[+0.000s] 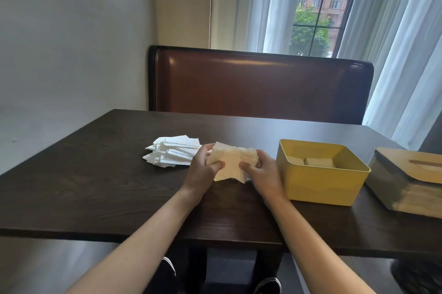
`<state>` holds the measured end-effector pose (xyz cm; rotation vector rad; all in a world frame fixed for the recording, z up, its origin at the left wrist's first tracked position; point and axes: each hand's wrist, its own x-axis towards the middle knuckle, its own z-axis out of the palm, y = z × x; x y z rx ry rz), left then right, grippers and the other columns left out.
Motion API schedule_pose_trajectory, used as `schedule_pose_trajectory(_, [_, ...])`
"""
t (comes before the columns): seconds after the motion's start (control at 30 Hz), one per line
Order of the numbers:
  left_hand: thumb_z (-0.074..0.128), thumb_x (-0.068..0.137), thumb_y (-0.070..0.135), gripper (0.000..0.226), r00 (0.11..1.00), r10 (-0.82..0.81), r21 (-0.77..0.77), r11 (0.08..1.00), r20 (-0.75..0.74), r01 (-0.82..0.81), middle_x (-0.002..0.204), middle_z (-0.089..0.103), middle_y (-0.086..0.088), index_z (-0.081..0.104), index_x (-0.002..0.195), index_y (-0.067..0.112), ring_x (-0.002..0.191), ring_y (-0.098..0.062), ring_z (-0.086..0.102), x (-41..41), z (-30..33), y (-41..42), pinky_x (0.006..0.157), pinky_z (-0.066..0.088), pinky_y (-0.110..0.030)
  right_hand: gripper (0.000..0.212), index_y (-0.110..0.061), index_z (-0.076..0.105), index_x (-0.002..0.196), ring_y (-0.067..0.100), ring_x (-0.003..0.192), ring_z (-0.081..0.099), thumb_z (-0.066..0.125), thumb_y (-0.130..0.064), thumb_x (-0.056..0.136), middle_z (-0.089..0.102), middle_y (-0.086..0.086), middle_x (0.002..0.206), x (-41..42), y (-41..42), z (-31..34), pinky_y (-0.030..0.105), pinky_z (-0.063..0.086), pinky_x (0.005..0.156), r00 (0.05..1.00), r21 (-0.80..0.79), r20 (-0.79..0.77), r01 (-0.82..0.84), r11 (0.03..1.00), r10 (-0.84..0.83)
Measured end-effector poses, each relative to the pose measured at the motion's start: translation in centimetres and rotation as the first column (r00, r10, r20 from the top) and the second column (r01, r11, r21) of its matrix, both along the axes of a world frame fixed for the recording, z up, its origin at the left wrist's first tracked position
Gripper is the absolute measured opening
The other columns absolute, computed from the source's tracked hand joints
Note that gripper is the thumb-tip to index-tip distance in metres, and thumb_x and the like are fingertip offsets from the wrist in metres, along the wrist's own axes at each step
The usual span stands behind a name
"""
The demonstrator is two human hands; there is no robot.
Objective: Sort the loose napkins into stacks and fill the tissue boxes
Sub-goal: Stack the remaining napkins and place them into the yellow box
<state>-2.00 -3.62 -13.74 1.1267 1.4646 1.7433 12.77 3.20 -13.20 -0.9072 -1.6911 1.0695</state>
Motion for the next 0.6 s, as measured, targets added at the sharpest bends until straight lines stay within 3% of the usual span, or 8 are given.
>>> schedule_pose_trajectory(0.13, [0.058, 0.078, 0.054, 0.048, 0.983, 0.145, -0.013, 0.989, 0.116, -0.145, 0.094, 0.070, 0.000, 0.066, 0.108, 0.018, 0.088, -0.018, 0.066, 2.5, 0.2, 0.4, 0.083, 0.053, -0.039, 0.041, -0.023, 0.050, 0.130, 0.011, 0.103, 0.058, 0.064, -0.019, 0.092, 0.059, -0.005, 0.113, -0.8, -1.0, 0.2, 0.032, 0.055, 0.089, 0.992, -0.173, -0.114, 0.026, 0.985, -0.046])
schedule_pose_trajectory(0.23, [0.056, 0.074, 0.063, 0.052, 0.932, 0.309, -0.036, 0.951, 0.190, -0.308, 0.093, 0.071, 0.002, 0.066, 0.100, 0.019, 0.089, -0.018, 0.067, 4.7, 1.1, 1.5, 0.086, 0.054, -0.041, 0.046, -0.022, 0.046, 0.136, 0.012, 0.103, 0.056, 0.062, -0.033, 0.094, 0.058, -0.001, 0.117, -1.8, -1.5, 0.5, 0.036, 0.051, 0.095, 0.973, -0.274, -0.199, 0.060, 0.960, -0.117])
schedule_pose_trajectory(0.37, [0.056, 0.090, 0.057, 0.038, 0.865, 0.489, -0.129, 0.870, 0.114, -0.475, 0.092, 0.067, 0.009, 0.064, 0.103, 0.023, 0.090, -0.015, 0.063, 6.0, 2.3, 2.4, 0.080, 0.047, -0.033, 0.049, -0.019, 0.046, 0.136, 0.011, 0.098, 0.054, 0.063, -0.035, 0.093, 0.054, -0.004, 0.110, -2.8, -1.3, 0.5, 0.033, 0.050, 0.093, 0.947, -0.285, -0.225, 0.161, 0.945, -0.229])
schedule_pose_trajectory(0.53, [0.054, 0.092, 0.036, 0.016, 0.794, 0.604, -0.200, 0.788, 0.066, -0.582, 0.089, 0.066, 0.008, 0.064, 0.092, 0.024, 0.090, -0.020, 0.062, 5.2, 2.5, 2.6, 0.077, 0.045, -0.032, 0.036, -0.020, 0.052, 0.127, 0.011, 0.096, 0.058, 0.058, -0.031, 0.093, 0.060, -0.001, 0.115, -3.3, -0.7, 0.6, 0.037, 0.054, 0.092, 0.955, -0.251, -0.176, 0.192, 0.949, -0.240])
schedule_pose_trajectory(0.6, [0.050, 0.091, 0.034, 0.019, 0.786, 0.612, -0.187, 0.786, 0.091, -0.590, 0.086, 0.067, 0.006, 0.065, 0.090, 0.023, 0.088, -0.020, 0.063, 5.0, 2.6, 2.5, 0.071, 0.041, -0.032, 0.032, -0.022, 0.055, 0.119, 0.010, 0.094, 0.058, 0.058, -0.035, 0.090, 0.062, -0.001, 0.111, -3.4, -0.6, 0.4, 0.038, 0.055, 0.090, 0.955, -0.260, -0.190, 0.175, 0.950, -0.228])
